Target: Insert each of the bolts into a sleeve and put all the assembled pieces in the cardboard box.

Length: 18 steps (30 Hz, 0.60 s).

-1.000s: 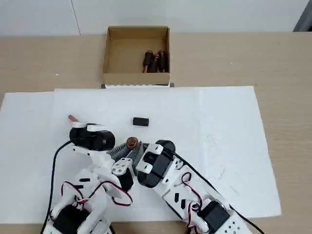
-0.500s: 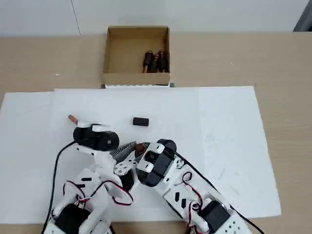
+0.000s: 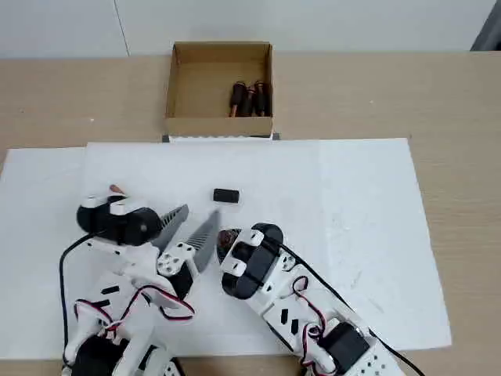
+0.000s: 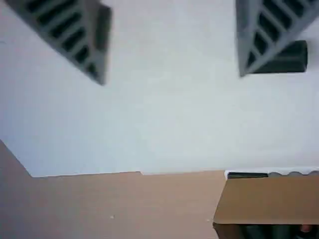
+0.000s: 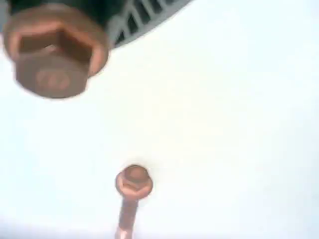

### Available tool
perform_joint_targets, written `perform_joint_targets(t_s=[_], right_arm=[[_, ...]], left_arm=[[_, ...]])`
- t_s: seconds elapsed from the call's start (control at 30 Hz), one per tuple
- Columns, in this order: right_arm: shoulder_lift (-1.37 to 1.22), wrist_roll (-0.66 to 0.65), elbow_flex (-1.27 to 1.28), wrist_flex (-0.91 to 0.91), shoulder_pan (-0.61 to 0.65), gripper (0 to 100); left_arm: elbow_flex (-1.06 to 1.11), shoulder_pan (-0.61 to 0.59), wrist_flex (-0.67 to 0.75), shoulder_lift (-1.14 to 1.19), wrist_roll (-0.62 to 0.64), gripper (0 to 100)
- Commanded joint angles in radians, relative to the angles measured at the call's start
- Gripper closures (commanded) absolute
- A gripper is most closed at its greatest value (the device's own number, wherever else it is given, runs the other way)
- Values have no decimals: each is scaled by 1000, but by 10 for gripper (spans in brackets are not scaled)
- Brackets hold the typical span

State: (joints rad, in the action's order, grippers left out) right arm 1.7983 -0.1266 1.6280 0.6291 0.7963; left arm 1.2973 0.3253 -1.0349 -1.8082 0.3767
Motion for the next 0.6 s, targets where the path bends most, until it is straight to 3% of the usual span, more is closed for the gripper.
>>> perform_joint_targets(t_s=[0.0,0.17,0.3,0.43,0.57], right_arm=[[5,87,-40,-19,-74,996],[5,166,-69,116,-183,996],[4,210,-158,232,-216,996],[-1,218,-229,251,-229,996],[-101,218,-305,245,-229,996]], left_arm=[[-41,-9,5,-8,-29,996],[-35,-74,-34,-8,-75,994],[22,-203,-104,-8,-161,994],[108,-333,-109,-8,-230,994],[200,-368,-109,-8,-265,994]])
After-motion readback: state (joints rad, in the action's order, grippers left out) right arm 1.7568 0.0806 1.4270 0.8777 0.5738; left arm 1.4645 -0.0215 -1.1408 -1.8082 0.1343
